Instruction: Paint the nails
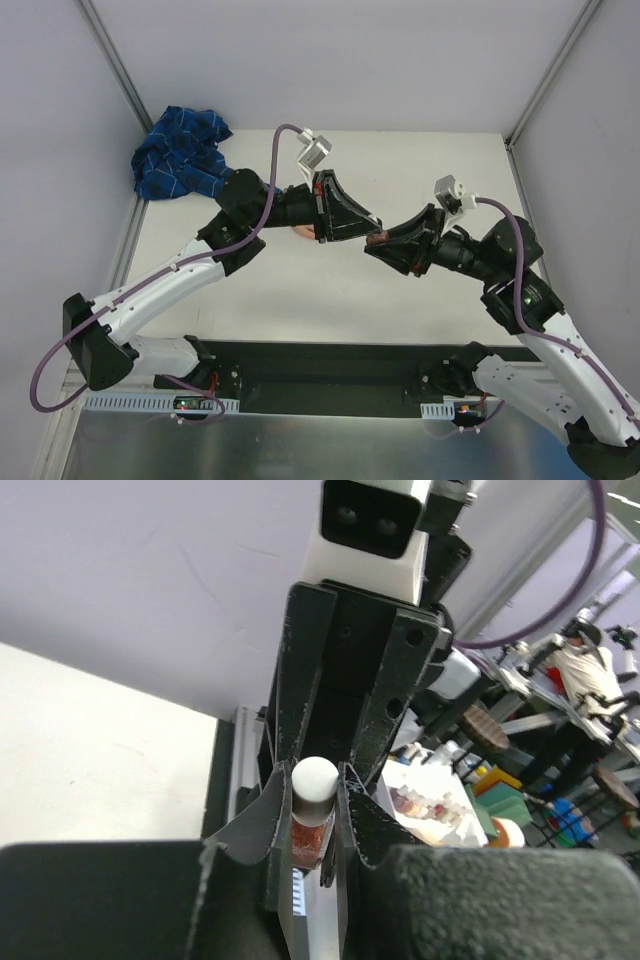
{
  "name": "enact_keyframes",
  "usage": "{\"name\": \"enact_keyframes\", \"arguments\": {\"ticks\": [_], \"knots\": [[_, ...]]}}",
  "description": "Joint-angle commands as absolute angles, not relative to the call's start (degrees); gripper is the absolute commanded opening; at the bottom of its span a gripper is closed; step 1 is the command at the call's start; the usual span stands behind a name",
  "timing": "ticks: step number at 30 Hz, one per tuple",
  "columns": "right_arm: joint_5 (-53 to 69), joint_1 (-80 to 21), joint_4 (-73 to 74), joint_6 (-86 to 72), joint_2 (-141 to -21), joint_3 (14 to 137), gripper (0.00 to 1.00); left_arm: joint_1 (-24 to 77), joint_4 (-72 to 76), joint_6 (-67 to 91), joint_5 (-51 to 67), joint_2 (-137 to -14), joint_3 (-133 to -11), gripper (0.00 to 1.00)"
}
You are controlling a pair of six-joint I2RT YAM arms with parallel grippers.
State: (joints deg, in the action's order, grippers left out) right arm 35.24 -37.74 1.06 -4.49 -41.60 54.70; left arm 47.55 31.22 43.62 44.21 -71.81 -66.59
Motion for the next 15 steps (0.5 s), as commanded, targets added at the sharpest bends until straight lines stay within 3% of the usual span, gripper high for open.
{"name": "enact_keyframes", "arguments": {"ticks": [1,2,4,6,9,15], "knots": [[24.29,-38.14,5.25,2.78,-42.54,57.82,0.0,49.21,14.22,38.43,31.93,-71.72,-74.68,0.0],[19.47,-40.67,10.06,4.55,-42.89,60.01,0.0,50.18,10.84,35.01,28.69,-71.98,-76.19,0.0],[-4.47,-47.33,13.96,9.2,-43.94,61.87,0.0,53.34,4.86,32.71,17.26,-73.38,-80.65,0.0],[-28.76,-60.34,14.07,15.62,-45.52,63.8,0.0,55.45,-1.74,33.83,10.05,-76.18,-83.66,0.0],[-44.51,-69.77,10.91,21.61,-50.79,66.69,0.0,56.69,-3.77,38.4,0.99,-78.91,-86.04,0.0],[-39.14,-70.66,7.65,23.99,-52.21,67.41,0.0,57.92,-6.94,38.94,-2.37,-82.0,-91.67,0.0]]}}
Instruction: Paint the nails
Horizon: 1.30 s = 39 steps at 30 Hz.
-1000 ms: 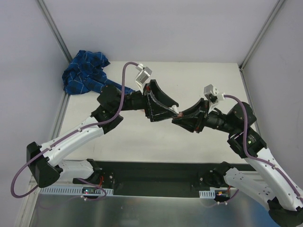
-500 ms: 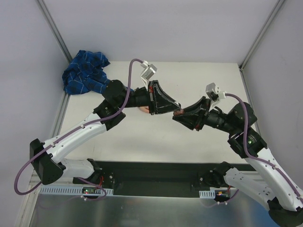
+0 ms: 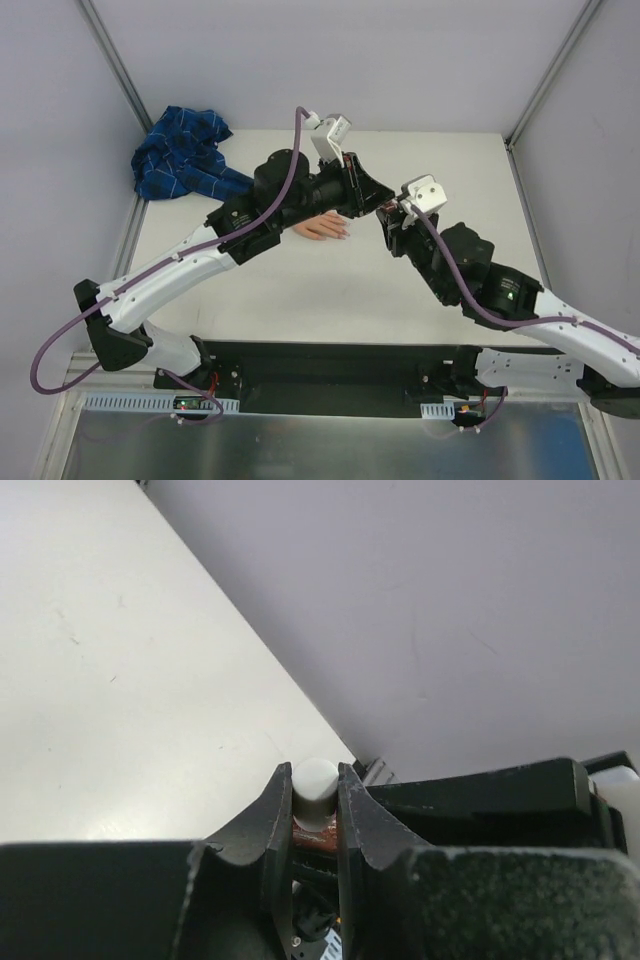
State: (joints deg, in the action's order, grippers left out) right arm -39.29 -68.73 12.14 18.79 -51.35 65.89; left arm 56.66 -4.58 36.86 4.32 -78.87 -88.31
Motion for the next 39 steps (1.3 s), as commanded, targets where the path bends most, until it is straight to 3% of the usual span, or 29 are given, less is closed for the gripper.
{"name": "enact_keyframes", "arguments": {"ticks": [1,4,5,6,8,9,12,16,20,22,25,29,39], "knots": [[-37.81,-70.49,6.86,24.08,-51.86,66.54,0.0,57.92,-6.94,39.02,-2.29,-81.83,-91.84,0.0],[-35.78,-69.79,6.33,22.51,-50.19,64.87,0.0,57.92,-6.86,37.63,-0.54,-81.04,-92.37,0.03],[-35.08,-69.61,6.42,22.15,-49.66,64.52,0.0,57.92,-6.77,35.96,1.56,-80.6,-92.46,0.12],[-33.33,-69.35,6.5,21.8,-48.44,63.99,0.0,57.92,-6.85,34.82,2.97,-79.81,-92.63,0.32],[-30.6,-68.38,6.85,20.57,-47.03,62.32,0.0,57.83,-6.59,31.4,4.83,-78.41,-92.2,0.51],[-27.37,-67.86,7.03,20.22,-45.37,61.88,0.0,57.75,-6.24,30.42,6.57,-76.83,-91.76,0.66],[-21.72,-66.01,8.35,19.16,-42.47,60.03,0.0,55.99,-3.79,28.13,12.27,-73.41,-89.04,0.78],[-14.34,-62.76,10.37,17.5,-38.68,58.19,0.0,51.87,3.15,30.31,24.15,-69.53,-82.37,0.82],[-0.84,-57.49,10.11,11.62,-34.9,56.26,0.0,47.03,19.44,37.25,35.4,-66.37,-74.37,0.84],[4.11,-53.89,9.32,9.24,-33.5,55.99,0.0,45.0,27.38,43.84,40.57,-66.18,-68.83,0.92],[11.76,-49.49,8.62,5.72,-33.48,56.25,0.0,44.47,38.83,50.44,45.42,-68.11,-66.45,0.89],[20.19,-46.58,6.95,2.11,-34.89,56.78,0.0,44.38,47.1,56.07,49.04,-73.11,-67.67,0.69],[20.39,-43.95,3.6,-1.32,-35.86,55.81,0.0,45.96,52.82,60.21,50.71,-78.57,-71.27,0.49]]}}
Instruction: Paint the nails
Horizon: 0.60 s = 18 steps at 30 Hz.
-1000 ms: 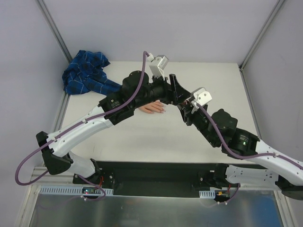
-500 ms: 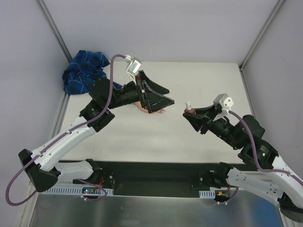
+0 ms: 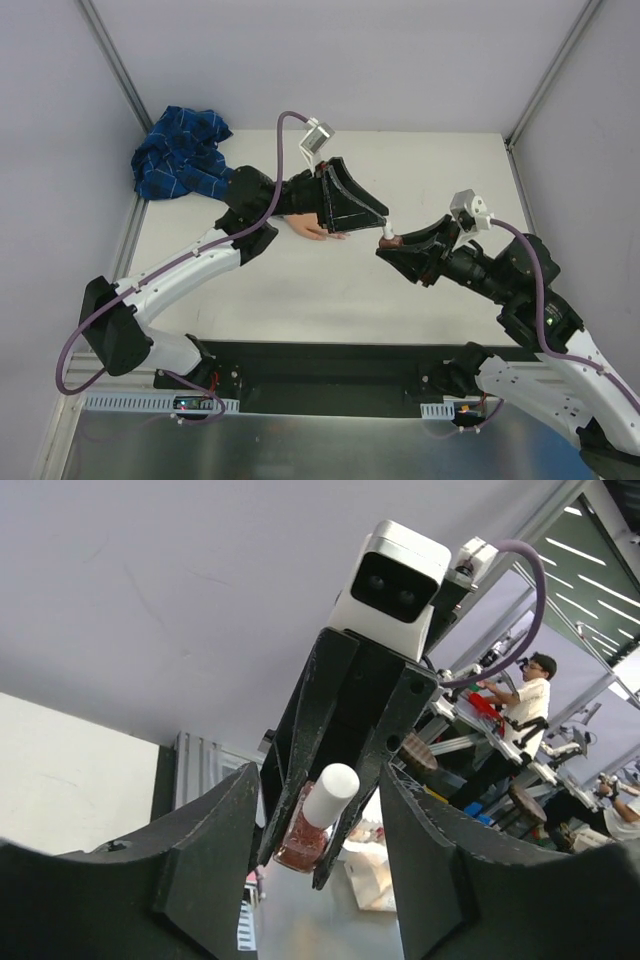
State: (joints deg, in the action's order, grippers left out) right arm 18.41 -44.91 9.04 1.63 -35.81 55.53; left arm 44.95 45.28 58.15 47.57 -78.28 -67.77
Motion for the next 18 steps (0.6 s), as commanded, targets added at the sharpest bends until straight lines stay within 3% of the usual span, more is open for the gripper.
{"name": "enact_keyframes", "arguments": {"ticks": [1,10,13,18], "knots": [[20.22,-43.86,3.43,-1.58,-35.95,55.64,0.0,46.14,52.91,60.21,50.89,-78.75,-71.45,0.49],[20.04,-41.92,1.5,-3.16,-36.83,55.28,0.0,46.49,52.65,60.47,52.12,-79.63,-72.07,0.41],[19.78,-41.22,1.32,-3.34,-37.09,55.28,0.0,46.41,50.46,59.77,52.12,-80.24,-72.6,0.35],[18.37,-40.43,2.46,-3.08,-38.05,55.55,0.0,47.02,40.01,53.47,49.14,-80.25,-76.02,0.0]]}}
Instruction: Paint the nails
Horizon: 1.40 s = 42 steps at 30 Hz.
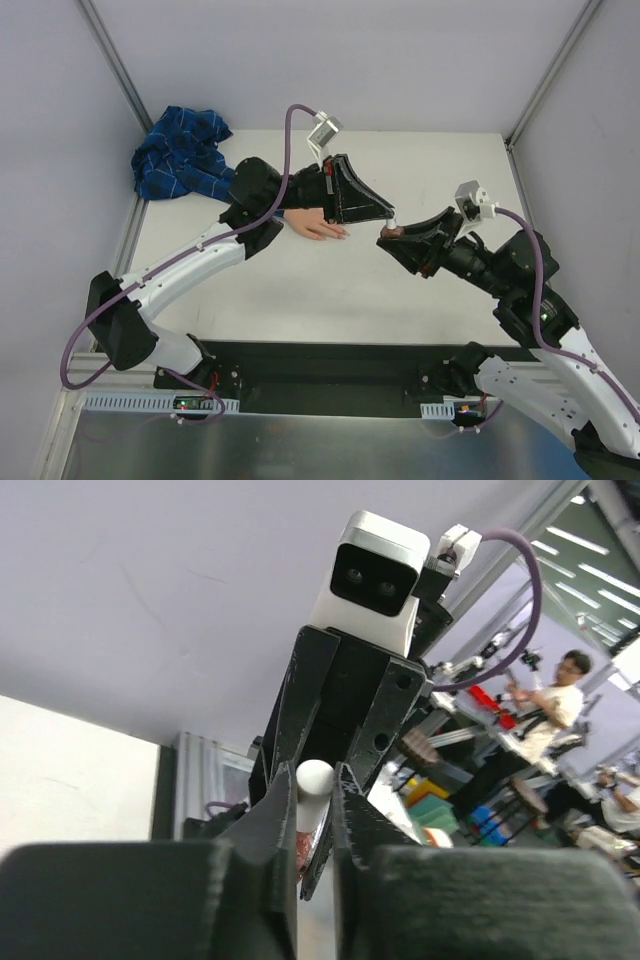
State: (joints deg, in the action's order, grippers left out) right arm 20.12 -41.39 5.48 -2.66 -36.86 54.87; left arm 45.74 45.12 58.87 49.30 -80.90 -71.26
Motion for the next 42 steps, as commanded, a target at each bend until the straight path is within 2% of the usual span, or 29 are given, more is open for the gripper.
{"name": "enact_keyframes", "arguments": {"ticks": [1,3,4,5,6,7,8,10,15,23,24,25,26,27,28,31,34,36,40,42], "knots": [[16.37,-40.43,3.16,-1.86,-38.32,56.16,0.0,47.2,33.9,51.52,47.65,-79.72,-76.46,0.0],[12.24,-41.48,9.64,1.3,-40.76,58.78,0.0,49.38,23.09,41.82,37.49,-79.11,-79.35,0.0],[-0.14,-43.31,13.15,5.67,-41.74,60.36,0.0,51.31,15.55,37.57,30.39,-78.58,-81.28,0.0],[-10.44,-50.12,17.53,7.63,-42.79,62.56,0.0,55.94,1.72,31.61,19.53,-78.75,-85.48,0.0],[-20.12,-54.19,17.93,10.17,-44.37,62.75,0.0,58.34,-1.9,30.94,2.54,-79.19,-86.91,0.0],[-34.48,-57.27,17.32,12.28,-45.25,62.67,0.0,59.66,-3.15,31.72,-3.72,-80.15,-87.18,0.0],[-38.11,-60.96,15.4,15.26,-46.13,62.49,0.0,60.29,-3.16,32.86,-6.65,-80.77,-87.01,0.0],[-40.95,-61.26,13.89,15.47,-47.72,62.4,0.0,61.17,-3.34,35.67,-11.5,-83.39,-87.71,0.0],[-37.1,-61.17,8.53,18.1,-47.2,60.83,0.0,61.7,-3.43,39.29,-13.27,-84.73,-89.03,0.0],[-19.52,-56.26,3.87,15.21,-43.77,57.66,0.0,61.87,-3.34,38.76,-7.39,-83.32,-90.44,0.0],[-18.38,-55.9,3.95,15.03,-43.33,57.57,0.0,61.7,-3.34,38.59,-6.69,-82.97,-90.27,0.02],[-16.45,-55.64,3.96,14.42,-43.16,57.48,0.0,61.7,-3.34,38.41,-5.98,-82.27,-90.18,0.09],[-15.65,-55.29,3.96,14.15,-42.98,57.31,0.0,61.7,-3.34,38.06,-5.19,-81.83,-89.74,0.21],[-14.95,-55.02,4.04,13.89,-42.72,57.22,0.0,61.7,-3.08,37.01,-3.53,-81.3,-89.56,0.4],[-13.46,-54.85,4.13,13.71,-42.45,57.13,0.0,61.7,-2.9,36.22,-2.47,-80.08,-89.21,0.5],[-9.95,-54.41,4.83,13.1,-41.49,57.04,0.0,61.7,-2.11,33.49,-0.28,-77.1,-87.46,0.67],[-4.34,-53.79,5.71,11.78,-40.52,57.04,0.0,61.17,-1.5,31.47,2.0,-73.32,-85.08,0.76],[-0.72,-53.18,6.59,10.64,-40.25,57.48,0.0,60.39,-0.19,30.5,5.69,-71.64,-83.06,0.78],[9.11,-52.47,8.44,8.97,-39.9,58.53,0.0,55.74,5.17,30.58,16.76,-66.99,-79.2,0.8],[12.64,-51.68,8.17,8.0,-39.9,58.71,0.0,52.05,10.69,34.17,28.25,-65.92,-74.37,0.81]]}}
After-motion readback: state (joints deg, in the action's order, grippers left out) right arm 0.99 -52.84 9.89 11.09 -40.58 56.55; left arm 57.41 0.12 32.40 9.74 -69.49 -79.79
